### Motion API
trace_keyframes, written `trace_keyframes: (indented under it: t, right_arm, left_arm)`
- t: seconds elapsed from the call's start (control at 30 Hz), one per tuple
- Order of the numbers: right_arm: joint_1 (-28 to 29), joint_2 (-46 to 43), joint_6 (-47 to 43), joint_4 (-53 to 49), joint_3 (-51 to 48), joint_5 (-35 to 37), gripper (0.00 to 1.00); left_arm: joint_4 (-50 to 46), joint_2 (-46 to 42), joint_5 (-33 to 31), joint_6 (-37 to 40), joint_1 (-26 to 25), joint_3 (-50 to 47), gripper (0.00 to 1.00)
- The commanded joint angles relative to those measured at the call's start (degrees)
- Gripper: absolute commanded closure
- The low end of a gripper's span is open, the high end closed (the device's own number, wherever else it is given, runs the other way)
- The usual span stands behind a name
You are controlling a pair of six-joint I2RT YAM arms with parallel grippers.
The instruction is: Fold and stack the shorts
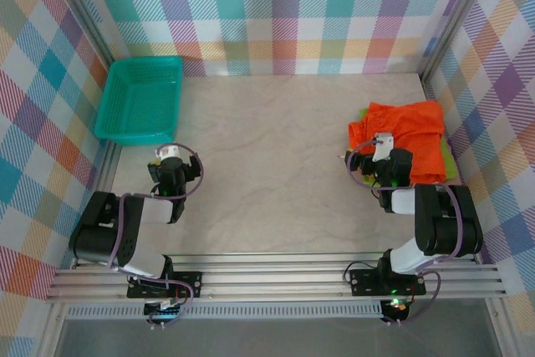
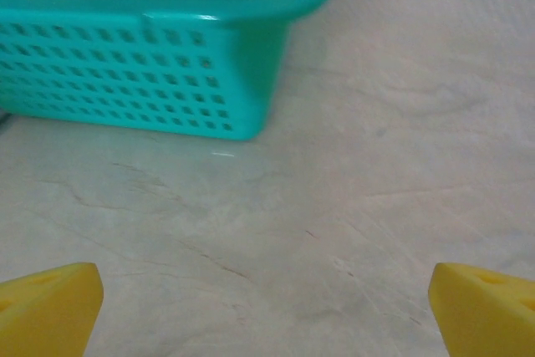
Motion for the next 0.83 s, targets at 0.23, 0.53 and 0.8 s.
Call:
trace_keyframes:
  t: [0.23, 0.53, 0.8]
  right_arm:
    - [1.9, 0.6, 0.3, -1.1, 1.8, 6.4, 0.01]
    - [1.9, 0.6, 0.2, -1.2, 1.9, 6.5, 0.01]
    - [2.0, 0.6, 0.2, -1.2, 1.9, 6.4, 0.01]
  left_arm:
    - [0.9, 2.9, 7.3, 1.0, 2.2, 3.2, 0.0]
    - [0.3, 3.0, 8.4, 0.8, 2.6, 3.7, 0.0]
    - [0.0, 2.9, 9.0, 0.8, 2.8, 3.7, 0.0]
